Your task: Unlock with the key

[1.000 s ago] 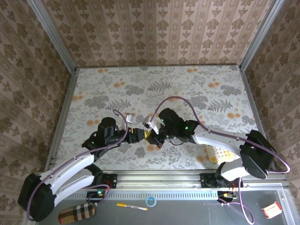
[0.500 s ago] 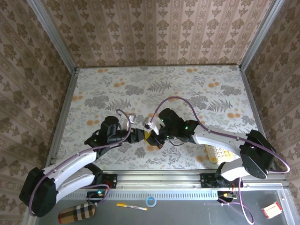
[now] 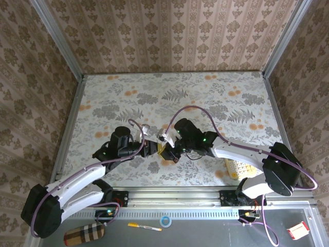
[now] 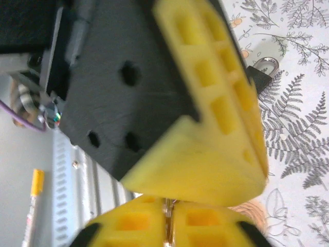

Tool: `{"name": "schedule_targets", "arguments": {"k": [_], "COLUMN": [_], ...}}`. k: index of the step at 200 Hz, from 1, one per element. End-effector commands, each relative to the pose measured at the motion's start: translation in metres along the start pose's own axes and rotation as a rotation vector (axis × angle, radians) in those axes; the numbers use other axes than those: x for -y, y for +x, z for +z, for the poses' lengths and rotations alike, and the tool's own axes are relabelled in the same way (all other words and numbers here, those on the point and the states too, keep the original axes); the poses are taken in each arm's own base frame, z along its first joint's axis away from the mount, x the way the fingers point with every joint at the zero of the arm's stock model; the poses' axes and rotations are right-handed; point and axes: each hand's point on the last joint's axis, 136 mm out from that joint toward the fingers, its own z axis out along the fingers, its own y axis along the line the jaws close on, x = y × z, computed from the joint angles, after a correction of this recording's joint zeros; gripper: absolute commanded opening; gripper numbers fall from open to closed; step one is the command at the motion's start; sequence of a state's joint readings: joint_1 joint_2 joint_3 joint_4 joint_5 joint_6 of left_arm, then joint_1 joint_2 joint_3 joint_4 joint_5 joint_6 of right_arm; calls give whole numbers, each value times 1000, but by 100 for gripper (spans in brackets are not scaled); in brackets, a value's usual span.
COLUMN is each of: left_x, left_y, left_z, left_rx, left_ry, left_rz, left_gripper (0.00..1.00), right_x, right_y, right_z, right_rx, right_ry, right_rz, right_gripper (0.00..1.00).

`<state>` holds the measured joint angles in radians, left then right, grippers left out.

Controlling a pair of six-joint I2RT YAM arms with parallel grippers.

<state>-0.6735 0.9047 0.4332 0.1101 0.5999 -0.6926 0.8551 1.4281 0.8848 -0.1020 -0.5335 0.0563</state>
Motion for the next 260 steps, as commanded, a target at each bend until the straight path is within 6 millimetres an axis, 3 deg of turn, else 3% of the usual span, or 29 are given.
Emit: {"name": "schedule_targets", "arguments": {"k": [1,24,48,73,110,170,228,232,260], "left_x": [9,29,55,75,92,114,116,116,115], "left_y": [-25,-66,-104,-121,-127,-126,-126,-126,-127], "left_z": [-14,-37,-66,-77,-78,-83,-89,-90,-93], "left_rx": [116,351,589,677,712,766,843,849,889], "left_ry": [-28,-5,56,86,107,168,164,161,144], "left_rz": [34,71,111,147,174,208,218,218,226], "left_gripper": [0,0,0,0,0,0,0,0,0], "right_x": [-2,4,9,4,-8,-10,-25,-21,-31], "right_y": [-41,-74,-101,-120,-135,-142,-149,-146,-150], "right_z": [-24,-45,-75,-97,-113,-111,-113,-104,-103], "right_rx": [198,398,600,706,790,835,877,860,874], "right_ry": [-41,-71,-77,-103,-167,-245,-347,-348,-397], "right_rz": [63,173,254,278,268,278,281,296,289], "right_gripper": [36,62,72,76,78,77,69,68,66]}}
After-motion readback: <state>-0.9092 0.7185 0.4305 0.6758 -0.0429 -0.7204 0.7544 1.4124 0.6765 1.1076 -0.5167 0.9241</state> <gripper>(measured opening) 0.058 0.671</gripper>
